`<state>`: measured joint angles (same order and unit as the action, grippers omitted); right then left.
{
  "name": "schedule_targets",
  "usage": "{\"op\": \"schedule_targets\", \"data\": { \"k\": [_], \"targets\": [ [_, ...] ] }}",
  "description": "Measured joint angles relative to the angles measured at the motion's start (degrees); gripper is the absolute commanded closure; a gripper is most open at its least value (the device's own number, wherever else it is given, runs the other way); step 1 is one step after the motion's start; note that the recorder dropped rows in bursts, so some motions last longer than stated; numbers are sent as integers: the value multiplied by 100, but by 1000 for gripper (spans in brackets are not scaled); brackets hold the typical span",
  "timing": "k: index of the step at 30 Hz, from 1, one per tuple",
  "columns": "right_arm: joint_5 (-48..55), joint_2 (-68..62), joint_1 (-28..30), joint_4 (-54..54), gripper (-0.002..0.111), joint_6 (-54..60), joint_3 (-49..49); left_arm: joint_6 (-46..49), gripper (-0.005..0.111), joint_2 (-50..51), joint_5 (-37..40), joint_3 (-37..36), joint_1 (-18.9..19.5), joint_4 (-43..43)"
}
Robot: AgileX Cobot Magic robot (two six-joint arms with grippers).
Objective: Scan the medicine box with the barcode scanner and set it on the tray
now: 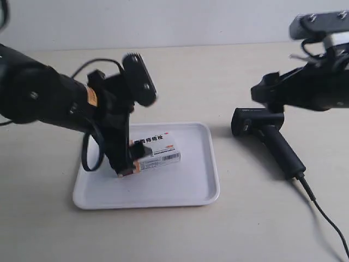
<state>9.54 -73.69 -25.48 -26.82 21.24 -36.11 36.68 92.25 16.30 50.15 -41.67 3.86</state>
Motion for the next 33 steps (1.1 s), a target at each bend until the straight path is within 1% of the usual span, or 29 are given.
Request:
{"op": "schedule_targets", "data": {
  "k": [1,3,4,5,6,9,13,16,19,22,26,33],
  "targets": [
    [203,507,0,52,65,0,0,-202,65,-391,124,0,26,0],
    [403,1363,0,101,86,0,27,-524,102,-988,216,-97,67,0],
    [432,1801,0,102,94,0,74,-722,105,-1316,217,-180,77,0],
    [431,2152,0,110,103,-26,137,-877,104,-1640,217,-266,77,0],
    [431,2580,0,110,108,-43,249,-1044,104,-1964,174,-404,91,0],
    [313,3733,0,125,108,-64,759,-1574,104,-2864,-214,-951,103,0],
    [111,5052,0,139,108,-42,1750,-2305,104,-4119,-1098,-1957,103,0],
    [21,5872,0,112,108,-141,2378,-2662,104,-4975,-1670,-2691,103,0],
    [11,6432,0,85,108,-254,2809,-2797,104,-5739,-1784,-3276,103,0],
    [38,6805,0,63,108,-303,3022,-2833,104,-6253,-1762,-3713,103,0],
    [128,7037,0,53,108,-303,3050,-2837,104,-6668,-1762,-4107,103,0],
    [151,7066,0,50,108,-325,3050,-2846,104,-6801,-1752,-4262,103,0]
  ]
}}
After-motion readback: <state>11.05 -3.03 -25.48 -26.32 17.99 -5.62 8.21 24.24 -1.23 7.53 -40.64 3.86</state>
